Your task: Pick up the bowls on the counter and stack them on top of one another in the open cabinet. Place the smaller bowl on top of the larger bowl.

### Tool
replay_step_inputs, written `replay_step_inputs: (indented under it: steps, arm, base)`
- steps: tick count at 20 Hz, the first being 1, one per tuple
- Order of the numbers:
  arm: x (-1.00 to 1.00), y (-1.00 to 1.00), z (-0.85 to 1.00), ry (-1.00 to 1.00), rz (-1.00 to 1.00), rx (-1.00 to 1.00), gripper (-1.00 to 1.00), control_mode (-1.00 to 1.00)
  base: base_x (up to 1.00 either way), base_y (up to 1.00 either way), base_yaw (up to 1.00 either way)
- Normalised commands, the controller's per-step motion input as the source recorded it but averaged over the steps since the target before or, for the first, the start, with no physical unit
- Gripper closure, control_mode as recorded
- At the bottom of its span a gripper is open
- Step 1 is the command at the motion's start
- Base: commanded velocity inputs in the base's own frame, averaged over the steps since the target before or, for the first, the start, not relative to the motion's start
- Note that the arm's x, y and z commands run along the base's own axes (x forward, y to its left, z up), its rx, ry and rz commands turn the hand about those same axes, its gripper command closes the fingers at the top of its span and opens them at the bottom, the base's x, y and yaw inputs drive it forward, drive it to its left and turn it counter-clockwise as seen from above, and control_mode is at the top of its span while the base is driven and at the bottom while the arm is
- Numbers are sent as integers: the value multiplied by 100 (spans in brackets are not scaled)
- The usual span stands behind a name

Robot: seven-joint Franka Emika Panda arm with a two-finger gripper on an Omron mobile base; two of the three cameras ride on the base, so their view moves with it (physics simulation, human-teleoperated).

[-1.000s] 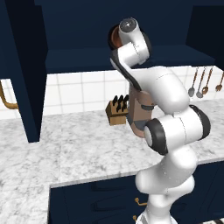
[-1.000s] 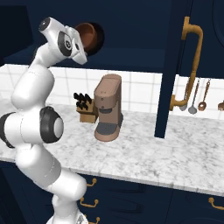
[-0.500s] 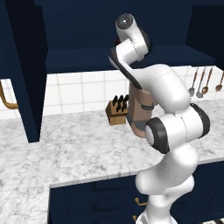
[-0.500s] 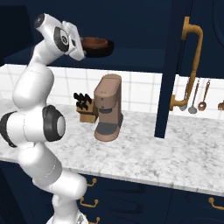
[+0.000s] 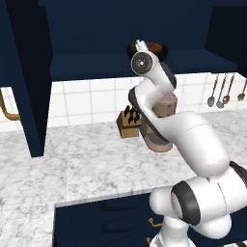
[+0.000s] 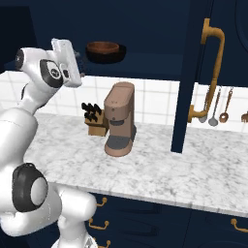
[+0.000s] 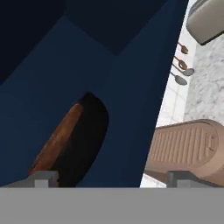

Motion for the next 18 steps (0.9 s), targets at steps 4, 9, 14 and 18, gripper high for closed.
replay_step_inputs:
  steps: [4,9,14,18]
  arm:
    - [-100,-31,-100,-8,0,-7,-100,-100]
    - [-100,-28,-100,-2,0,-14,-100,-100]
    - [-79,-24,-66,-1,-10,-4,-100,-100]
    - [0,0,0,0,0,0,-100,-100]
  base:
    - [0,0,0]
    - [0,0,0]
    - [0,0,0]
    - [0,0,0]
